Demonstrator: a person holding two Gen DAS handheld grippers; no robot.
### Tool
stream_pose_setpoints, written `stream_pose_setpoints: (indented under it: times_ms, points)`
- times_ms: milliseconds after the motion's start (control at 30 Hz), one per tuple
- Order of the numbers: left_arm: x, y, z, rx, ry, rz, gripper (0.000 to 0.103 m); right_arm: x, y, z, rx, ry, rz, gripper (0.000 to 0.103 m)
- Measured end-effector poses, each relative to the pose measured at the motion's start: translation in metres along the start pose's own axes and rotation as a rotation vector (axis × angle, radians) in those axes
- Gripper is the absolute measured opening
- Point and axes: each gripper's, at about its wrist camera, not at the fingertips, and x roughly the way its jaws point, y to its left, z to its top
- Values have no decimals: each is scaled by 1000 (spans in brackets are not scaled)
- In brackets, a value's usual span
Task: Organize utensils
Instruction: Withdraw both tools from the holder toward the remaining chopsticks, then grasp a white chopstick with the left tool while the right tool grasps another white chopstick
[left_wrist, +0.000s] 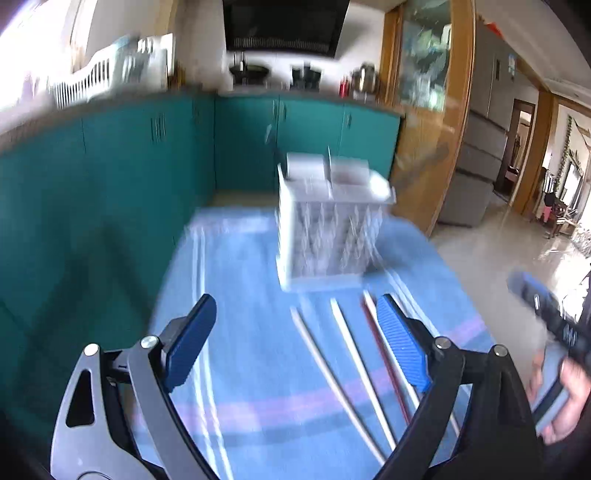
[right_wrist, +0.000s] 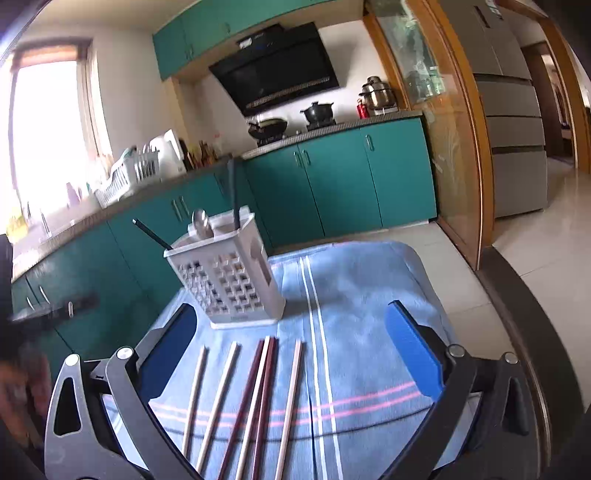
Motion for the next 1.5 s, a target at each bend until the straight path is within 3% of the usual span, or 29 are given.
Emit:
stream_pose_setpoints:
  times_ms: [167,333,1067,1167,1233,1367,1500]
  points:
    - [9,-15,-53,24,42,20,86,-10,17,-29,-17,76,-26,100]
    - [10,-24,-70,54,78,-7,86,-28,34,-64,-65,112,-31,100]
    - [14,-29,-72,52,115,-39,84,-20,28,-64,-43,154,-41,99]
    - [26,-29,-63,38,143,-50,78,-6,24,-58,-47,196,-48,91]
    - [38,-28,-54,31,158,-35,69,11,26,-48,-88,241,-55,79]
    - [80,-25,-29,22,243,-2,56,57,27,-28,-106,337,-27,65]
    - [129,-17,-12,9,341,48,46,108,25,-20,-137,411,-55,52]
